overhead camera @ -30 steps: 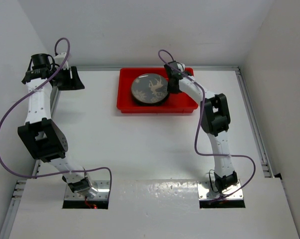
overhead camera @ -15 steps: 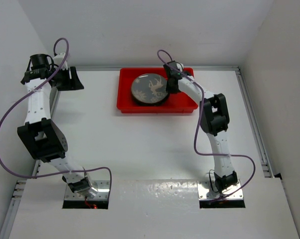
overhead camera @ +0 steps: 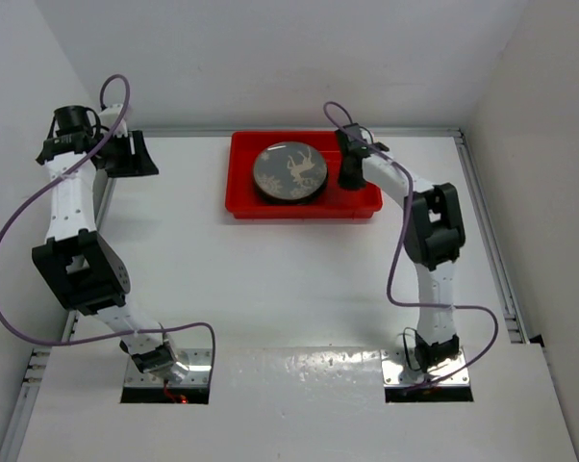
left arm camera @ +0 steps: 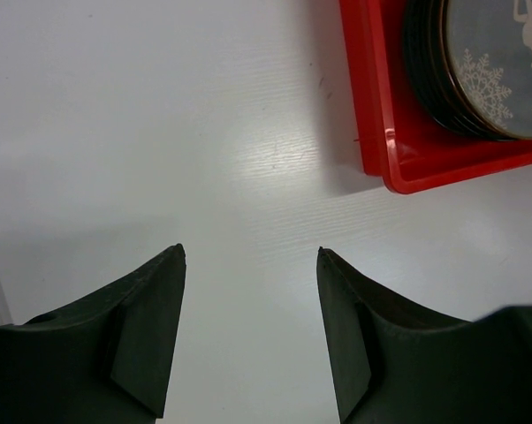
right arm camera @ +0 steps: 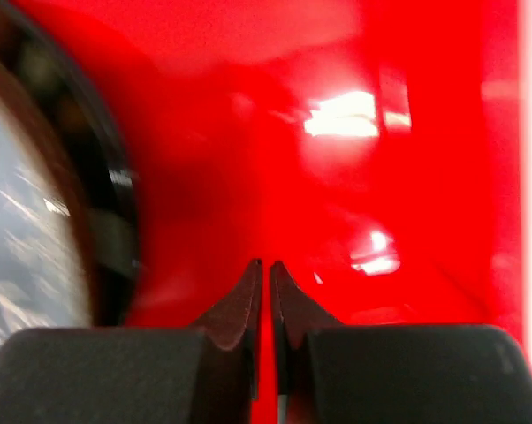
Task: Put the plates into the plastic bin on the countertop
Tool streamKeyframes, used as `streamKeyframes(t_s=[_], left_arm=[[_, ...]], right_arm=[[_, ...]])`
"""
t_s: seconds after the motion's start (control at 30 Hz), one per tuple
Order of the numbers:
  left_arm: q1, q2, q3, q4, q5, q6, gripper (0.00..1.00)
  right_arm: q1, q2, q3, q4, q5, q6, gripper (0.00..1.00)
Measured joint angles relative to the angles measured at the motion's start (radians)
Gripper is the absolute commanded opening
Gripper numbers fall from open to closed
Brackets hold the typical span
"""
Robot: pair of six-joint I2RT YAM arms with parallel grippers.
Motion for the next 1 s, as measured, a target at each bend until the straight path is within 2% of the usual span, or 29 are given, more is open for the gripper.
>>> streamKeyframes(t_s=[0.07, 0.13, 0.17, 0.2, 0.33, 0.47, 0.67, 1.0], left_arm=[[0.009, -0.004, 0.000, -0.004, -0.003, 0.004, 0.63], [0.019, -0.010, 0.000, -0.008, -0.005, 0.006, 0.63], [0.022, -0.012, 0.000, -0.008, -0.008, 0.006, 0.63], [0.024, -0.016, 0.000, -0.009, -0.012, 0.006, 0.63], [0.028, -0.043, 0.000, -0.016, -0.048, 0.006, 0.63], [0.030, -0.088, -0.002, -0.017, -0.091, 0.007, 0.63], [0.041, -0.137, -0.019, -0.019, -0.126, 0.005, 0.63], [0.042, -0.198, -0.048, -0.031, -0.148, -0.009, 0.63]], right_arm=[[-0.026, -0.093, -0.098, 0.015, -0.003, 0.000, 0.32], [-0.058, -0.211, -0.198, 0.042, -0.019, -0.005, 0.59], [-0.075, -0.275, -0.251, 0.068, -0.029, -0.006, 0.88], [-0.097, -0.348, -0.302, 0.080, -0.050, -0.010, 1.00], [-0.217, -0.624, -0.478, 0.159, -0.161, -0.020, 1.00], [-0.371, -0.765, -0.576, 0.171, -0.248, -0.016, 1.00], [-0.494, -0.835, -0.688, 0.111, -0.306, -0.028, 1.00], [-0.569, -0.918, -0.774, 0.115, -0.429, -0.023, 1.00]])
